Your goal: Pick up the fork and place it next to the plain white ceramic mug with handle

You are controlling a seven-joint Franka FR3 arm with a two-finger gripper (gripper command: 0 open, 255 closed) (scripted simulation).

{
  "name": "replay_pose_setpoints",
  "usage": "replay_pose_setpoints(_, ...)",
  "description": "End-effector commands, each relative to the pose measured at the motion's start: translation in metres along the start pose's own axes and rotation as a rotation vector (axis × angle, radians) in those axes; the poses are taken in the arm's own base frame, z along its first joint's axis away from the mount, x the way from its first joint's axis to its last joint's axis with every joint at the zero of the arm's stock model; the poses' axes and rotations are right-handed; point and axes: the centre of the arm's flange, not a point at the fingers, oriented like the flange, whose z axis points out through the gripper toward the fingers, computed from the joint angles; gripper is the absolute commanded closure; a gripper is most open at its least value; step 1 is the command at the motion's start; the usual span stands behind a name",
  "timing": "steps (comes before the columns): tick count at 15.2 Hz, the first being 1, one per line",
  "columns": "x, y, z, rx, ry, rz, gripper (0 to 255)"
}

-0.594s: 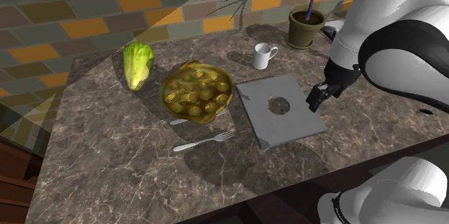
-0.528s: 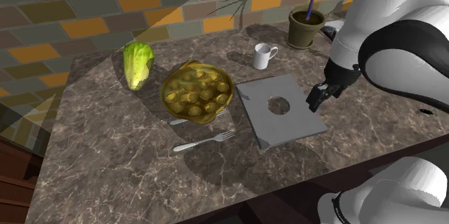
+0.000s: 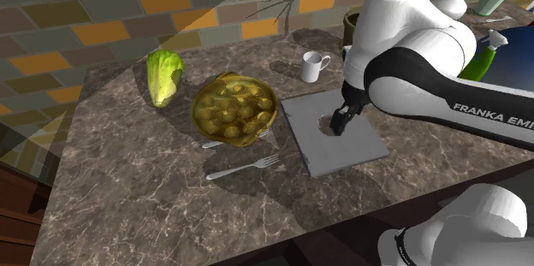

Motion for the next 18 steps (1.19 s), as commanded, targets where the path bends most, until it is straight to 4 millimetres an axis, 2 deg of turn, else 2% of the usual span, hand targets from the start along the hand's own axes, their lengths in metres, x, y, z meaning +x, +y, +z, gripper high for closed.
replay_pose_setpoints(1,0.020,-0.013,0.009,-0.003,0.005,-0.076,0)
replay_pose_setpoints(10,0.097,-0.087,0.060,-0.018,0.019,-0.406,0)
replay_pose_setpoints(18,0.142,-0.170,0.105,-0.030,0.032,-0.699,0)
